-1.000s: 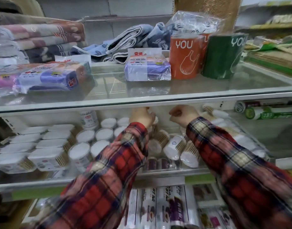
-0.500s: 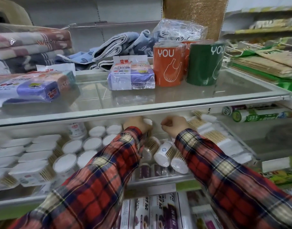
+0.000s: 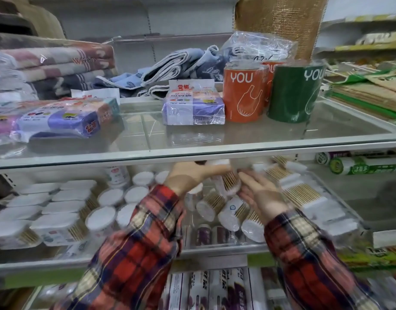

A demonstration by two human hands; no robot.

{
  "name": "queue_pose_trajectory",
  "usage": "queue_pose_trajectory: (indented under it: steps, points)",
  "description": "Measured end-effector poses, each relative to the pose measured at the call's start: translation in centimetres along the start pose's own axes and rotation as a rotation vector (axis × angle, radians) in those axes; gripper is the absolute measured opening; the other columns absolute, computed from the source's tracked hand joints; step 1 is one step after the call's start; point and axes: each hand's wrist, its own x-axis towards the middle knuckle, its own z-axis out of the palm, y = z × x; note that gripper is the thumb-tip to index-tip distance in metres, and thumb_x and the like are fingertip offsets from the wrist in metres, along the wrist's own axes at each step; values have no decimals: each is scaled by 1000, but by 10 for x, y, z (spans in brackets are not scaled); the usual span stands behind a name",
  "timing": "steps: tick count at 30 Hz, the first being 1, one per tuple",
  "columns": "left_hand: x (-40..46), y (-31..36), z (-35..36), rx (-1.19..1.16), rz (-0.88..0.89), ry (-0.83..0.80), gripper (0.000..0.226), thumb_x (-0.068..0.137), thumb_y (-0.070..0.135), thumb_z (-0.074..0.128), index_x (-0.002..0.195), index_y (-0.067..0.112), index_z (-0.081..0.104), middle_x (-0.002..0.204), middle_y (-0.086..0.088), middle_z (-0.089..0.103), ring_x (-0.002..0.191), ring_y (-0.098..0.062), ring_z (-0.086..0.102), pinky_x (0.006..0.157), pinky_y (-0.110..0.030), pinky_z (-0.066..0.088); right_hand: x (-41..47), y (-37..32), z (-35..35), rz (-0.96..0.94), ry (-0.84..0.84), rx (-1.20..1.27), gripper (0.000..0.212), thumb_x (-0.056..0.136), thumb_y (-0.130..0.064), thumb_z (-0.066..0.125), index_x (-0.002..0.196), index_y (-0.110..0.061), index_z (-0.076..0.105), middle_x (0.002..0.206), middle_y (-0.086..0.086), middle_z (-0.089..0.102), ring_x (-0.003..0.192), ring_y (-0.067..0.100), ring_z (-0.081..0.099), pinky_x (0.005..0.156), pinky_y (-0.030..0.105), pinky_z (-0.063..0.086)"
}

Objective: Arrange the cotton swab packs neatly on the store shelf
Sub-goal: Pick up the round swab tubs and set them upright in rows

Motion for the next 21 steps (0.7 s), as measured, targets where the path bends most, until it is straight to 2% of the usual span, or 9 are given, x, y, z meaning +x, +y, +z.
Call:
queue_pose_trajectory:
  steps: [2,3,5,7,9,11,14,17,21]
  points:
    - [-5,-11,-1,-40,113,-12,46,64,38,86,103,17,73,95,6,73,90,-8,67,77,-22,53,-20,6,7,68,-75,159,30,97,-24,49,119,-7,58,114,10,68,104,21,66,91,33,50]
    - [-9,-21,-1,-53,136,-23,47,63,38,86,104,19,72,96,7,73,90,-5,68,78,-19,54,-29,10,11,104,-116,217,30,98,-28,45,116,-9,60,111,11,70,103,22,67,88,34,51]
    - [-18,-37,-1,-55,123,-7,53,57,44,85,103,21,71,96,7,73,91,-6,68,78,-17,54,-41,20,15,175,-173,300,32,98,-31,42,115,-12,62,112,12,70,104,25,67,84,37,52]
    - [-21,-50,1,-93,108,-7,58,51,49,86,99,20,72,95,3,74,92,-13,69,80,-23,56,-46,31,19,222,-197,357,33,95,-28,45,120,-12,60,115,14,68,108,28,65,85,40,53]
    - [-27,-57,-2,-154,105,8,45,61,50,80,93,19,73,88,-2,75,84,-16,70,75,-22,56,-48,38,23,268,-193,427,39,90,-27,50,123,-10,58,116,14,68,108,29,64,83,40,53]
    - [-32,-61,-5,-199,54,21,36,81,50,63,89,17,75,86,-10,74,78,-16,67,72,-25,54,-48,43,26,300,-171,488,46,84,-29,51,125,-9,56,117,14,67,110,29,63,81,41,54]
    - [-34,-69,-12,-209,9,15,26,94,34,57,88,16,75,95,-17,72,81,-24,66,81,-40,55,-48,47,30,318,-183,501,49,83,-29,53,128,-9,54,119,14,66,112,29,62,79,41,57]
    - [-36,-72,-14,-229,27,-2,18,94,16,58,87,17,75,93,-13,74,79,-18,65,73,-30,56,-48,49,32,320,-192,508,48,83,-29,52,127,-11,54,118,13,67,111,28,63,85,41,56]
    - [-36,-74,-14,-251,22,-5,15,92,18,61,89,18,75,83,-5,73,76,-14,63,69,-27,54,-51,50,34,344,-221,483,50,84,-37,49,129,-16,53,121,12,66,115,27,60,91,42,52]
